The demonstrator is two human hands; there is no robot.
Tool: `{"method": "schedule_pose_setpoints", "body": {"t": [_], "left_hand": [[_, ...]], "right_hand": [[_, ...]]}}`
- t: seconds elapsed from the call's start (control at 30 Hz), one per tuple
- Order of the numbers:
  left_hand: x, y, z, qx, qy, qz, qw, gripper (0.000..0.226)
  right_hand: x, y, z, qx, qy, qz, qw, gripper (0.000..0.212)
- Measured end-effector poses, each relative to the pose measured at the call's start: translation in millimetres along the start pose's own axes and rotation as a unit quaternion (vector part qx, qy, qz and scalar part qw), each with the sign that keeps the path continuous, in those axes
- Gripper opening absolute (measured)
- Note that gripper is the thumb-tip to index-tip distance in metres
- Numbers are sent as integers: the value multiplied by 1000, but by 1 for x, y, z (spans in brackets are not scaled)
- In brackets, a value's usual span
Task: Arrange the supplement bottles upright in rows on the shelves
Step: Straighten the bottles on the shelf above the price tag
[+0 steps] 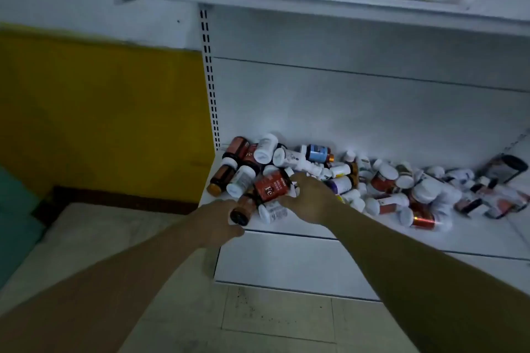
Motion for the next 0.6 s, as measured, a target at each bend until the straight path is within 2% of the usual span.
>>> {"method": "schedule_pose_setpoints", "body": {"t": [0.1,0.23,0.37,0.47,0.6], "left_hand": [[29,3,10,-45,-3,-23,999,70],[64,22,19,-79,-18,-41,996,68],[82,39,29,-93,-66,-63,991,70],[85,49,32,-67,-95,-63,991,60],[86,51,35,-109,-109,-96,983,42]], "right_hand": [[25,18,-7,-4,27,-1,1000,51],[61,32,-24,15,86,-20,996,67],[91,41,-39,25,135,-50,989,71],[103,51,-50,49,173,-51,982,77],[113,54,-60,105,208,-65,970,71]]}}
Point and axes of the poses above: each hand's wrist, its own x-axis towards the middle knuckle, its own y-axis out of the palm, z = x × y, the point moved 5 cm from there along x, towards the middle knuckle
